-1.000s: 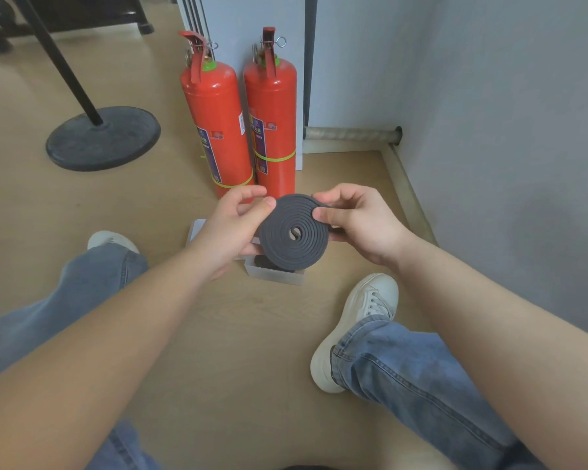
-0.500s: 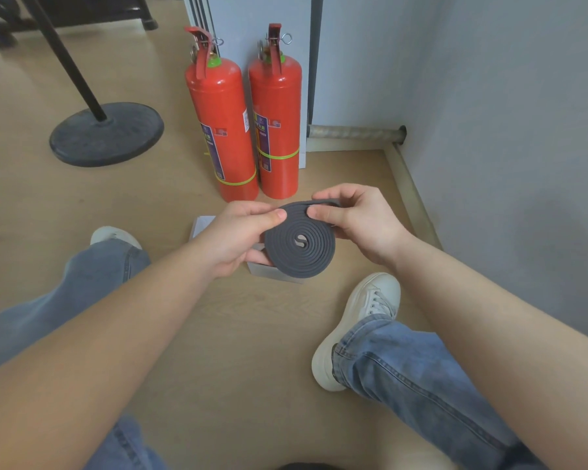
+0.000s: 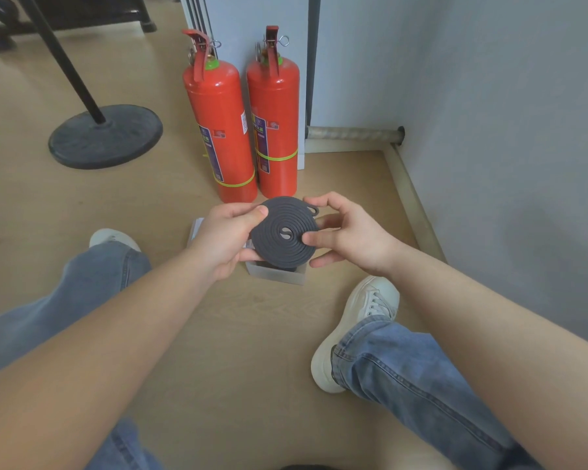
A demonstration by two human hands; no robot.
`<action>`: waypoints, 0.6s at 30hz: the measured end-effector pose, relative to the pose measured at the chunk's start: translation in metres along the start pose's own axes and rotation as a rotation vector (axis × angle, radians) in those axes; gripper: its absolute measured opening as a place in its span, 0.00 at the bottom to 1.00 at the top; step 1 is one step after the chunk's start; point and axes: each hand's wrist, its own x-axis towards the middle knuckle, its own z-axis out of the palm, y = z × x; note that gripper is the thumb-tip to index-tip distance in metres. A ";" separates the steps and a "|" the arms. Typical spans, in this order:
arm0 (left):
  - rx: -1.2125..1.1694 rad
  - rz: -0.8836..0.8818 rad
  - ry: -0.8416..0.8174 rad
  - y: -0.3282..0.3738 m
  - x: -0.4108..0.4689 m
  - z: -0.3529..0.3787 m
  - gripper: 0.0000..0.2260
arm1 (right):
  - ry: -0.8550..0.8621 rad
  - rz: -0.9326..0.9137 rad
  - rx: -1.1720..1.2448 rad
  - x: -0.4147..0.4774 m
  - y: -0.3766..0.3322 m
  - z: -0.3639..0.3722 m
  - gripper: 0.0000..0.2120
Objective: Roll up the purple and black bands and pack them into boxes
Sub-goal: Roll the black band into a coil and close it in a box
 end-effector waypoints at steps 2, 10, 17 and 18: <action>-0.014 -0.012 -0.008 -0.001 0.001 0.000 0.10 | 0.030 -0.008 0.033 0.002 0.003 0.002 0.24; -0.017 -0.020 -0.153 -0.006 0.003 0.003 0.14 | 0.130 0.006 0.097 0.008 0.016 -0.001 0.24; -0.146 -0.056 -0.057 -0.026 0.018 0.004 0.16 | 0.141 0.050 0.085 0.022 0.022 -0.003 0.24; -0.162 -0.061 -0.038 -0.028 0.021 0.004 0.16 | 0.141 0.060 0.069 0.026 0.024 -0.002 0.24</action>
